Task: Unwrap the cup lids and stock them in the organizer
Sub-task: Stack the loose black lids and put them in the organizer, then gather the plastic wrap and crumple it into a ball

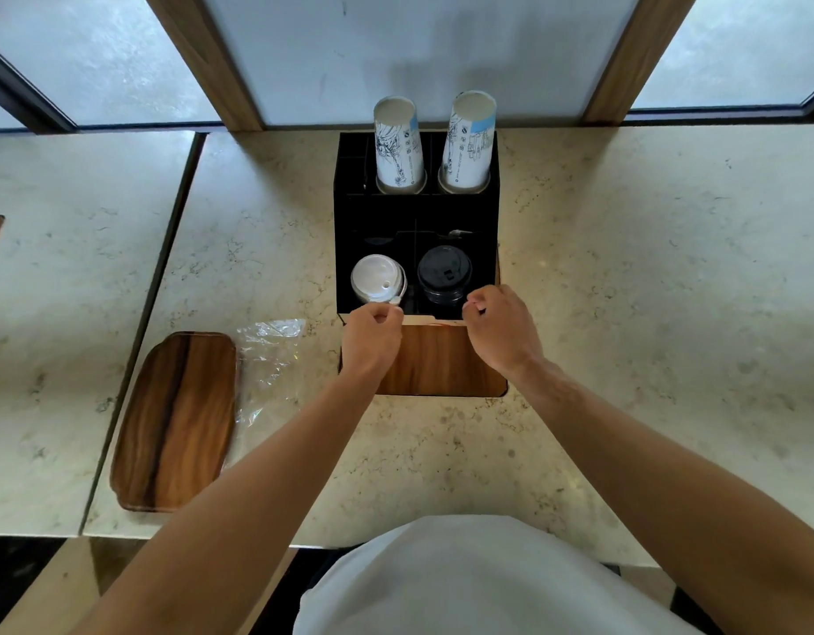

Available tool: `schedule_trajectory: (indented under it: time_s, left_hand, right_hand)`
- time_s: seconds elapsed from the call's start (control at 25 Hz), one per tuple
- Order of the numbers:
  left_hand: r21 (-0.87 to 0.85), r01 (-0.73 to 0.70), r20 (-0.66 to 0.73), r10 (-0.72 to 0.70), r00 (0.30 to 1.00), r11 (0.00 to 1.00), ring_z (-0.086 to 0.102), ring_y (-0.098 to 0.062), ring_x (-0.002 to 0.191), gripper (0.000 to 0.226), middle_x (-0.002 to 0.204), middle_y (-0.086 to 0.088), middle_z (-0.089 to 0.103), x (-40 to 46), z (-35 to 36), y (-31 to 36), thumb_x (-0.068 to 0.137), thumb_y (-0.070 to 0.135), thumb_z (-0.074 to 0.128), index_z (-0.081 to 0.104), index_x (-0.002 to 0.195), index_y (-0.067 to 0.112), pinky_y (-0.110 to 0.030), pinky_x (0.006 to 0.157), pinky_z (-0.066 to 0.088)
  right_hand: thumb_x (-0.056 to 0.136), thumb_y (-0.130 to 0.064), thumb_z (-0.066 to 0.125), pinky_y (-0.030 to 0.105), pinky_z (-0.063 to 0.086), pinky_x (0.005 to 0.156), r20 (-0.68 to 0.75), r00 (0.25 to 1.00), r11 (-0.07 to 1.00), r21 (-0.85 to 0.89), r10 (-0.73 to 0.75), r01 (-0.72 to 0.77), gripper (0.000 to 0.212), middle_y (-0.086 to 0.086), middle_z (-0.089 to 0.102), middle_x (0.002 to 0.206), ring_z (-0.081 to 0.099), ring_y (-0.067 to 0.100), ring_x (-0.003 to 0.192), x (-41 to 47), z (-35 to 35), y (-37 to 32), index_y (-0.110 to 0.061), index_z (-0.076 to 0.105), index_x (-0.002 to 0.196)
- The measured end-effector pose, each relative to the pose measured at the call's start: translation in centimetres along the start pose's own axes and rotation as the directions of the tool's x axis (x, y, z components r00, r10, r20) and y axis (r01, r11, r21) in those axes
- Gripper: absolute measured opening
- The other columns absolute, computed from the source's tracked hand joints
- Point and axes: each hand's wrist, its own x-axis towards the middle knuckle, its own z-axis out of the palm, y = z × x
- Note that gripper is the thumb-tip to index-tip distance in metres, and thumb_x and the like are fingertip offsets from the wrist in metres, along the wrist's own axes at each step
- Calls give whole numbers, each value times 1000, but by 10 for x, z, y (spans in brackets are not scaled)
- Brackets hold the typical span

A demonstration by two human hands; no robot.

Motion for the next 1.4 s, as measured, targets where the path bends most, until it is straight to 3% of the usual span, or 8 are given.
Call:
schedule_trajectory:
  time_s: [0.32, 0.72, 0.88, 1.0, 1.12, 1.2, 1.28, 1.4]
  left_hand:
    - [-38, 57, -87, -60, 994, 998, 72, -21, 77, 18, 80, 1, 74, -33, -50, -48, 96, 31, 59, 72, 87, 21, -38, 71, 60]
    - [17, 289, -371, -262, 891, 957, 65, -16, 81, 10, 81, 7, 67, -76, -148, -142, 92, 25, 60, 67, 87, 22, -27, 59, 43]
    - [26, 364, -394, -326, 860, 931, 63, -24, 100, 14, 102, -3, 67, -91, -162, -179, 93, 25, 60, 67, 102, 17, -44, 85, 55]
    - [49, 402, -386, -354, 852, 914, 60, -26, 108, 27, 116, -8, 65, -97, -165, -200, 90, 26, 62, 65, 115, 15, -49, 96, 52]
    - [59, 397, -332, -357, 873, 916, 60, -24, 110, 42, 125, -7, 62, -99, -162, -205, 91, 28, 65, 58, 130, 15, -46, 96, 52]
    - [55, 403, -283, -373, 884, 913, 62, -22, 106, 49, 120, -5, 63, -99, -159, -204, 92, 29, 66, 52, 137, 15, -42, 91, 52]
    - [10, 420, -228, -407, 885, 908, 65, -18, 91, 51, 101, -1, 67, -98, -155, -203, 93, 30, 65, 48, 139, 16, -36, 76, 51]
    - [-55, 457, -173, -459, 871, 888, 67, -18, 85, 49, 95, -1, 66, -92, -148, -201, 93, 35, 63, 49, 136, 16, -34, 70, 50]
  right_hand:
    - [99, -30, 47, 14, 37, 66, 125, 983, 991, 31, -133, 130, 24, -2, 61, 105, 56, 10, 88, -36, 52, -35, -17, 66, 106]
    - [87, -22, 47, 41, 58, 78, 512, 856, 996, 0, -77, 90, 26, 5, 73, 95, 68, 25, 88, -85, 144, -91, -12, 69, 96]
    - [83, -16, 49, 41, 53, 60, 567, 823, 999, -4, -37, 48, 25, 9, 65, 76, 58, 22, 66, -103, 167, -101, 3, 65, 85]
    - [85, -11, 52, 26, 38, 48, 624, 780, 993, 65, 36, -98, 20, 4, 54, 68, 54, 22, 59, -112, 181, -108, -11, 53, 65]
    - [91, -4, 55, 31, 22, 51, 717, 684, 923, 160, 135, -350, 28, 4, 41, 68, 41, 20, 50, -113, 192, -112, -17, 45, 68]
    - [89, -12, 66, 36, 39, 48, 718, 680, 895, 196, 147, -401, 26, 6, 52, 67, 51, 24, 51, -109, 199, -109, -18, 49, 70]
    - [84, -22, 76, 41, 59, 70, 640, 759, 927, 197, 124, -318, 18, 4, 68, 85, 69, 22, 69, -111, 198, -106, -17, 58, 89]
    - [82, -12, 77, 37, 62, 75, 628, 760, 919, 182, 167, -351, 44, 7, 72, 96, 72, 18, 72, -107, 192, -96, -15, 55, 120]
